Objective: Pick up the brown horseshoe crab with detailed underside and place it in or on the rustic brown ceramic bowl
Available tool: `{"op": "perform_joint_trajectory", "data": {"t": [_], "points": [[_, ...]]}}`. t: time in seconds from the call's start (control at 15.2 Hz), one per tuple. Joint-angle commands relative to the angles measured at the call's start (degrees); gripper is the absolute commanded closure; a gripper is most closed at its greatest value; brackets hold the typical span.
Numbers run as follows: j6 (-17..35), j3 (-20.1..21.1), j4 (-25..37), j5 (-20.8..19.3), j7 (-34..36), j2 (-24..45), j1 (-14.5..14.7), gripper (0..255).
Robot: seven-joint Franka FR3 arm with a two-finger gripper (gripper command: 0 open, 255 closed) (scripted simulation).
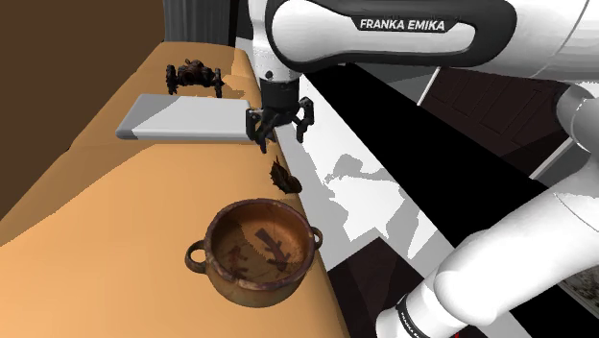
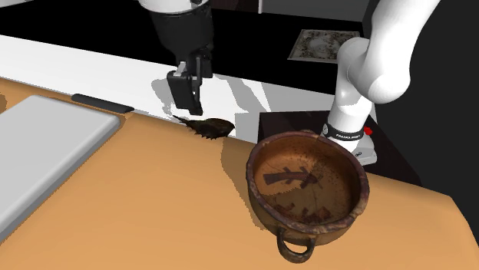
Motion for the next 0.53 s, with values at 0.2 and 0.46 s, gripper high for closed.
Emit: {"op": "perform_joint_trajectory", "data": {"t": [0.2, 0.46], "points": [[1.7, 1.9, -0.7, -6.3, 4.0, 8.4, 0.3, 0], [4.8, 1.5, -4.1, -6.3, 3.9, 8.0, 0.0, 0]]}}
